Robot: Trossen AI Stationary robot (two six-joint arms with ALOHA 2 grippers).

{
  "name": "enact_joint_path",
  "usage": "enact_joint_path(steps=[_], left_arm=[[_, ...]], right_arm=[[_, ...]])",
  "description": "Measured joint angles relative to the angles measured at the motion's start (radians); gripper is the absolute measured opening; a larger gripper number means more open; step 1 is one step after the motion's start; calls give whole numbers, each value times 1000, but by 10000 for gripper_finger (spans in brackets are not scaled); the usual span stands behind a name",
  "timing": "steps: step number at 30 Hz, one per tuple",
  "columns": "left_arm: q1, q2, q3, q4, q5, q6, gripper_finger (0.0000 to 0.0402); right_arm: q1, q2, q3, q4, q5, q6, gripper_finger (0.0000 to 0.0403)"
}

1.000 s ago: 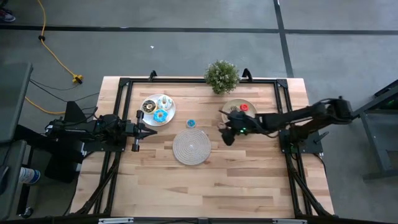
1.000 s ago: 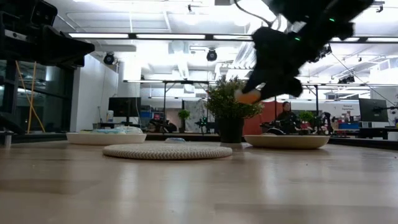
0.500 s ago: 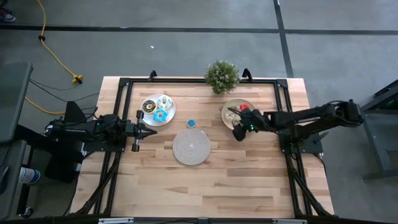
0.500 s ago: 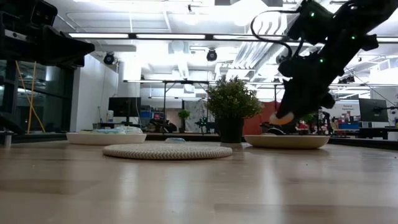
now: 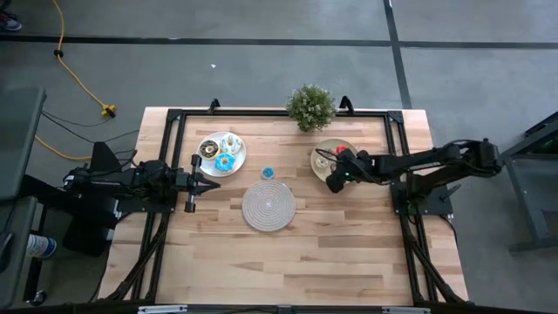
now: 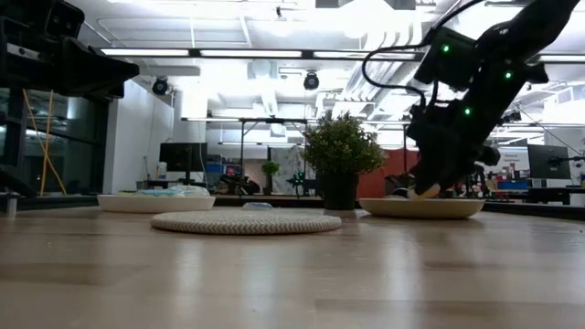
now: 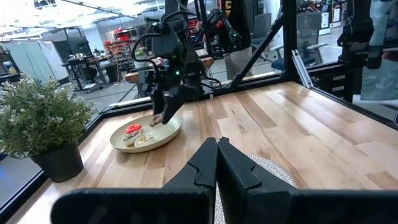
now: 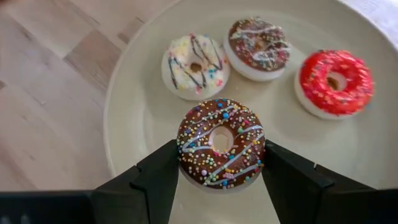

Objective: Pick & Place donuts
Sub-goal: Put the small brown donut on the brown plate

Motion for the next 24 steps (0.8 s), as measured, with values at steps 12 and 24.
enact_joint_path(steps=[12, 24], left_arm=[[0, 0, 0, 0, 0, 0, 0], [0, 0, 0, 0, 0, 0, 0]], right_arm=[[0, 151, 2, 143, -22, -5, 218], [0, 161, 2, 143, 11, -7, 256]])
